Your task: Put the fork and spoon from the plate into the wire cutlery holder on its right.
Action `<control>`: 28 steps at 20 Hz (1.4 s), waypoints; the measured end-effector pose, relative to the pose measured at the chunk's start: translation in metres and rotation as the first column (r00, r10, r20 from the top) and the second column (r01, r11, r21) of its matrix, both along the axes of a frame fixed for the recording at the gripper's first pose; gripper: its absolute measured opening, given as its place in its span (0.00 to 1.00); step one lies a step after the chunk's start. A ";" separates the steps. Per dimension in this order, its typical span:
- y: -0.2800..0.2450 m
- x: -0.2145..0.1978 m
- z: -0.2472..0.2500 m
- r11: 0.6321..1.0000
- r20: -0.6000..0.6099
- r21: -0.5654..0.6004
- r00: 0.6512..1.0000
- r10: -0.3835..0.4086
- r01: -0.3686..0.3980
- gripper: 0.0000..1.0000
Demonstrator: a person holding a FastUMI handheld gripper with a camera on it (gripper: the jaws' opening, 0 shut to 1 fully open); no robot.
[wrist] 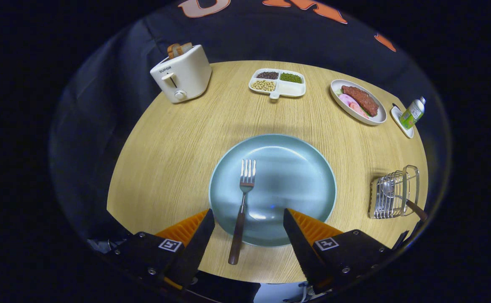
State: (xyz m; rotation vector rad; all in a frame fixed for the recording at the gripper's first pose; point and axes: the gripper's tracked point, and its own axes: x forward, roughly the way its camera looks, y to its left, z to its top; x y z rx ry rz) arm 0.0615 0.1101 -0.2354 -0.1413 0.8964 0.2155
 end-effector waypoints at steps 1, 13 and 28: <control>-0.001 0.002 -0.005 1.000 0.001 -0.004 1.000 -0.015 0.015 0.99; -0.001 0.005 -0.038 0.995 0.138 -0.014 0.986 -0.096 0.099 0.69; -0.007 -0.002 -0.015 0.994 0.129 0.085 0.988 -0.084 0.074 0.05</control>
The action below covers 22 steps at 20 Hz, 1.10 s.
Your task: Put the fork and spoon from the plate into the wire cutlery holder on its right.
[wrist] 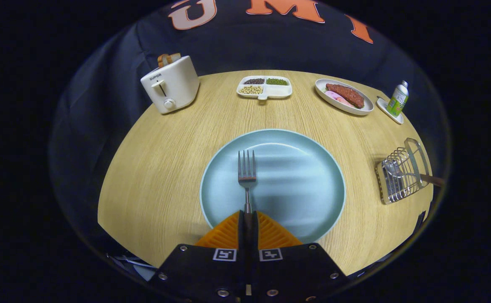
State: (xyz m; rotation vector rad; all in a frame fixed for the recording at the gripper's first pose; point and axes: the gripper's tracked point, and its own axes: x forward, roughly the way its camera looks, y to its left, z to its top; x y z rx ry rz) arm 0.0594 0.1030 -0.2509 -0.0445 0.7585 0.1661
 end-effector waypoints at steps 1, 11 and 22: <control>-0.006 -0.002 0.007 1.000 -0.010 0.009 1.000 0.007 -0.007 0.05; -0.135 -0.024 0.099 0.996 -0.080 -0.076 0.996 0.032 -0.038 0.05; -0.258 -0.016 0.127 0.946 -0.320 -0.294 0.947 0.036 -0.135 0.05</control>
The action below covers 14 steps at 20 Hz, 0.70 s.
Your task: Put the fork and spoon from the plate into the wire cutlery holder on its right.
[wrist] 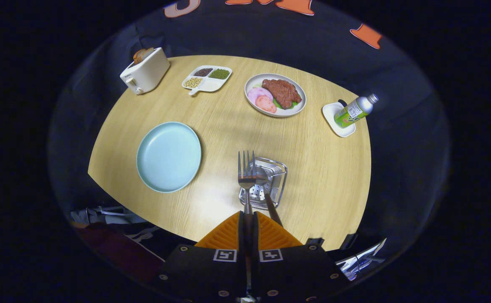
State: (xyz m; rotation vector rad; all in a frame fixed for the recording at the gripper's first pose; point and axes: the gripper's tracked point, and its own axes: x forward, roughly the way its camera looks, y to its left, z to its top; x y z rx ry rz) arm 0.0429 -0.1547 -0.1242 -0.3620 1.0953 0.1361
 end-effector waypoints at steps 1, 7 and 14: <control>-0.009 0.001 0.000 1.000 -0.028 -0.017 1.000 0.004 -0.005 0.05; -0.021 0.020 -0.024 0.995 -0.158 -0.084 0.987 0.041 -0.055 0.05; -0.024 0.024 -0.042 0.984 -0.275 -0.141 0.959 0.070 -0.112 0.05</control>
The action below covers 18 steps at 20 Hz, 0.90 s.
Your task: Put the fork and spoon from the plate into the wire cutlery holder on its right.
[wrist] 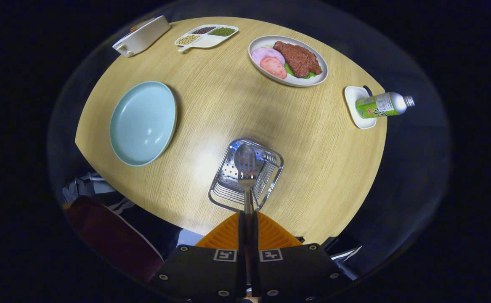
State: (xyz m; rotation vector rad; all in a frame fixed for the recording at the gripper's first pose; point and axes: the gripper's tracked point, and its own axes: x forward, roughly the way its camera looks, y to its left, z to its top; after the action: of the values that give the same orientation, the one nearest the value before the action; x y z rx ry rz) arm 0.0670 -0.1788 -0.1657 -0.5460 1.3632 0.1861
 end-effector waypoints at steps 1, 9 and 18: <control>0.000 0.001 -0.002 1.000 -0.014 -0.008 1.000 0.005 -0.005 0.05; 0.009 0.009 -0.006 1.000 -0.010 -0.016 1.000 0.023 -0.024 0.10; 0.032 0.035 0.054 0.967 0.332 0.249 0.933 -0.139 0.056 0.68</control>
State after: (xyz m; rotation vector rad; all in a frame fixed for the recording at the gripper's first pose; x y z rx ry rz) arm 0.1023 -0.1472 -0.1118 -0.2917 1.0025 0.1587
